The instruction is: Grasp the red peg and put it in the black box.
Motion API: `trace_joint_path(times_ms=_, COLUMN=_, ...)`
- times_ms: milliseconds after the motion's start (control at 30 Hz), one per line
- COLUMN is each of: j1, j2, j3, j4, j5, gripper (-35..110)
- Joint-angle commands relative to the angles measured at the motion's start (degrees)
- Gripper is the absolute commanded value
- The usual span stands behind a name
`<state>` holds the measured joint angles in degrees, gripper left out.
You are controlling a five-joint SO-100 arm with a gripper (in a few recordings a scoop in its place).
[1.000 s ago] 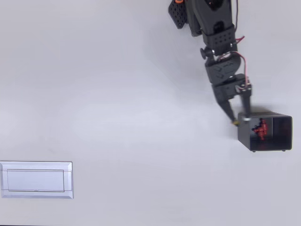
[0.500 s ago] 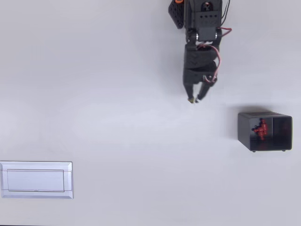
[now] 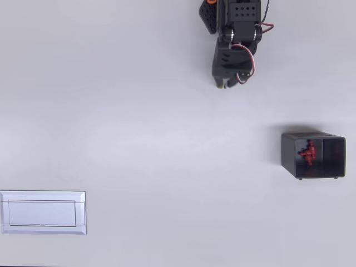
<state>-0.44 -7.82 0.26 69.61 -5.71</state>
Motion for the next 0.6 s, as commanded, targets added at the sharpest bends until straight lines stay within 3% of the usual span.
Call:
trace_joint_path(times_ms=0, j1=-0.09, j2=-3.08, j3=0.53, j4=3.43, j5=-0.53, gripper=0)
trace_joint_path(times_ms=567, j1=-0.62, j2=-3.08, j3=0.53, j4=6.33, j5=1.76, gripper=0)
